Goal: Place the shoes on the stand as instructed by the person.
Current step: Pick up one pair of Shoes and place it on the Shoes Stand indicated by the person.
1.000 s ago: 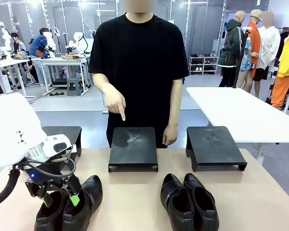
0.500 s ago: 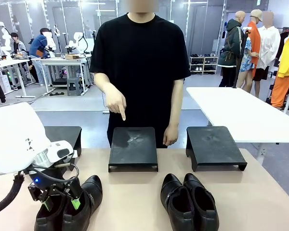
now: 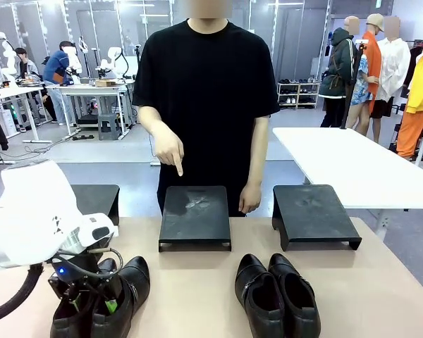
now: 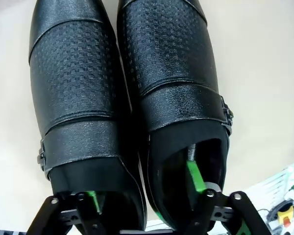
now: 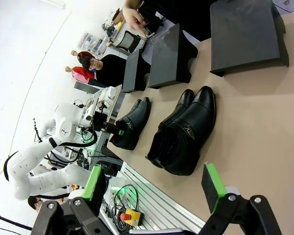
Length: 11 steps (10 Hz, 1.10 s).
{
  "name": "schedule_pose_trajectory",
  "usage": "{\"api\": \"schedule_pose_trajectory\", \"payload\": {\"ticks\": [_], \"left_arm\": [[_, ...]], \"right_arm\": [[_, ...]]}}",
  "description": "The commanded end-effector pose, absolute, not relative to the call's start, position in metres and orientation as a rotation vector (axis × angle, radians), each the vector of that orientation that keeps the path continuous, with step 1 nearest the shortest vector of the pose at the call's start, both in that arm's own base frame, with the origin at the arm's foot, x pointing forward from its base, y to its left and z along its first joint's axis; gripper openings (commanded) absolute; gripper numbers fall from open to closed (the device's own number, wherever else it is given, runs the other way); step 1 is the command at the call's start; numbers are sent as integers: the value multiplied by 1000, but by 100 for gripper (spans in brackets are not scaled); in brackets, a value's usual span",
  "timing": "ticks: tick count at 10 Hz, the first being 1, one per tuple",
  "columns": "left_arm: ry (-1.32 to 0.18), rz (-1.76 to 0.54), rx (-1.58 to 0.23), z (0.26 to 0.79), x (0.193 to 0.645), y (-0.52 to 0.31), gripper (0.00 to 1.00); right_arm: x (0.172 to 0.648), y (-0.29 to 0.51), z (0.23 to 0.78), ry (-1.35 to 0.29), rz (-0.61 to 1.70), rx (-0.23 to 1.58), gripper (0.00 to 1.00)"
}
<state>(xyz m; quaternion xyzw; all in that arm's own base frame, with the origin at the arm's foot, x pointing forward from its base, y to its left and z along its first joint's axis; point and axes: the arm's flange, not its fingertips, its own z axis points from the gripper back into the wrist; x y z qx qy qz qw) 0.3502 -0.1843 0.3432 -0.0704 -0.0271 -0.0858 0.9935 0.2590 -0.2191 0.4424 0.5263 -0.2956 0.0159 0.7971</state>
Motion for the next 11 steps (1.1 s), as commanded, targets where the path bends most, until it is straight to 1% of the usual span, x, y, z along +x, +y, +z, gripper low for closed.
{"api": "schedule_pose_trajectory", "payload": {"ticks": [1,2,4,7,9,11], "left_arm": [[-93,-177,-136,323,322,-170,5],[-99,-175,-127,322,320,-171,0],[-97,-164,-112,318,318,-173,0],[-119,-153,-100,327,315,-175,0],[-141,-151,-124,344,316,-176,0],[-145,-153,-167,375,318,-175,0]], "right_arm": [[259,-219,444,-650,37,1143,100],[259,-219,444,-650,37,1143,100],[259,-219,444,-650,37,1143,100],[259,-219,444,-650,37,1143,100],[259,-219,444,-650,37,1143,100],[259,-219,444,-650,37,1143,100]]}}
